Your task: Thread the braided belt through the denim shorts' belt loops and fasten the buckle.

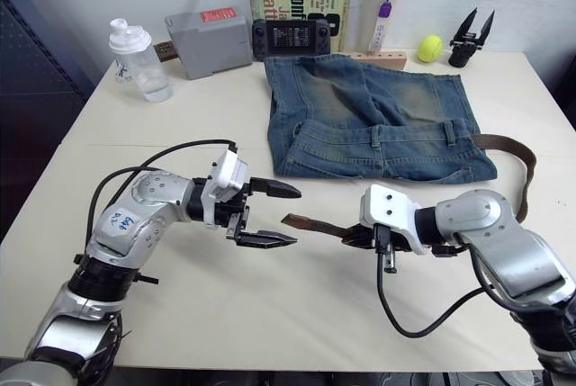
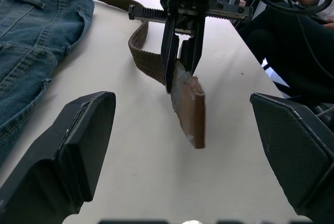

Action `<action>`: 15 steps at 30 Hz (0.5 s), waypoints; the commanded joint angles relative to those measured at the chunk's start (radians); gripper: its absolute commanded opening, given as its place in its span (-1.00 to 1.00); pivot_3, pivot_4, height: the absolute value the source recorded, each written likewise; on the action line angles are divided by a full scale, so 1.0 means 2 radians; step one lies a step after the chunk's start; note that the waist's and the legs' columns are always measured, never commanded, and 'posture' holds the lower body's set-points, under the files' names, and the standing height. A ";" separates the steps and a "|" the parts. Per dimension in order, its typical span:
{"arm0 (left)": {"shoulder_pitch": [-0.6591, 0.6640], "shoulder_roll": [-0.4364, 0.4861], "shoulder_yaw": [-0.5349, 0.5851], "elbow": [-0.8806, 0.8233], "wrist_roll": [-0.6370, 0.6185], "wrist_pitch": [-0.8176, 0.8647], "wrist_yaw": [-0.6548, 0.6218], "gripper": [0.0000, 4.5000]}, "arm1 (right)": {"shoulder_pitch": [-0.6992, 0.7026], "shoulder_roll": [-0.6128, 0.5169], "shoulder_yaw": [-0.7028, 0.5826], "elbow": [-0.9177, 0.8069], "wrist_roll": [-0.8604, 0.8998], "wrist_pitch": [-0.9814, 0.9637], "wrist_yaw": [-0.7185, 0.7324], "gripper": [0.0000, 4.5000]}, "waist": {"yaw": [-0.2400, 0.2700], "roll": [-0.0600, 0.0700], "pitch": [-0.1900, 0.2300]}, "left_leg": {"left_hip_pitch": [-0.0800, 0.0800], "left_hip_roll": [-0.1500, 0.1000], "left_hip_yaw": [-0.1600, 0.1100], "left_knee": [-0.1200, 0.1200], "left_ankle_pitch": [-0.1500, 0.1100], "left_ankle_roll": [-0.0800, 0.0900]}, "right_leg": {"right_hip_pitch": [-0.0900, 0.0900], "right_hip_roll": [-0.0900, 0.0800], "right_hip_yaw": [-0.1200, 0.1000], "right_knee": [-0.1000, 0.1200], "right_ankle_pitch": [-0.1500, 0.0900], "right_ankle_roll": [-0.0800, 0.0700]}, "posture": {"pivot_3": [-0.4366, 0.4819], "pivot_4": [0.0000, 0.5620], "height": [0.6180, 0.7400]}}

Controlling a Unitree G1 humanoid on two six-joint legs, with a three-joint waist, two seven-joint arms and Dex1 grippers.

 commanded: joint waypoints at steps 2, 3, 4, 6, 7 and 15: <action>-0.003 -0.012 0.007 -0.006 -0.001 -0.008 -0.001 0.46 | 0.006 -0.002 -0.011 -0.016 -0.001 -0.007 -0.007 -1.00 | 0.000 0.000 0.000 | 0.000 0.000 0.000 0.000 0.000 0.000 | 0.000 0.000 0.000 0.000 0.000 0.000 | -0.05 -0.47 0.85; -0.003 -0.012 0.007 -0.006 0.000 -0.008 -0.001 0.21 | 0.007 -0.003 -0.012 -0.017 -0.001 -0.007 -0.008 -1.00 | 0.000 0.000 0.000 | 0.000 0.000 0.000 0.000 0.000 0.000 | 0.000 0.000 0.000 0.000 0.000 0.000 | -0.05 -0.47 0.85; -0.003 -0.013 0.007 -0.006 0.000 -0.007 -0.002 0.04 | 0.008 -0.004 -0.012 -0.017 -0.001 -0.008 -0.008 -1.00 | 0.000 0.000 0.000 | 0.000 0.000 0.000 0.000 0.000 0.000 | 0.000 0.000 0.000 0.000 0.000 0.000 | -0.05 -0.47 0.85; -0.001 -0.012 0.007 -0.009 0.002 -0.008 -0.003 -0.35 | 0.011 -0.005 -0.014 -0.017 0.000 -0.010 -0.008 -1.00 | 0.000 0.000 0.000 | 0.000 0.000 0.000 0.000 0.000 0.000 | 0.000 0.000 0.000 0.000 0.000 0.000 | -0.05 -0.47 0.85; -0.001 -0.013 0.007 -0.010 0.003 -0.008 -0.003 -0.54 | 0.012 -0.006 -0.015 -0.017 0.000 -0.011 -0.008 -1.00 | 0.000 0.000 0.000 | 0.000 0.000 0.000 0.000 0.000 0.000 | 0.000 0.000 0.000 0.000 0.000 0.000 | -0.05 -0.47 0.85; 0.006 -0.008 0.004 -0.011 0.012 -0.013 -0.001 -0.98 | 0.009 0.001 -0.013 -0.011 -0.001 -0.013 -0.014 -1.00 | 0.000 0.000 0.000 | 0.000 0.000 0.000 0.000 0.000 0.000 | 0.000 0.000 0.000 0.000 0.000 0.000 | -0.05 -0.47 0.85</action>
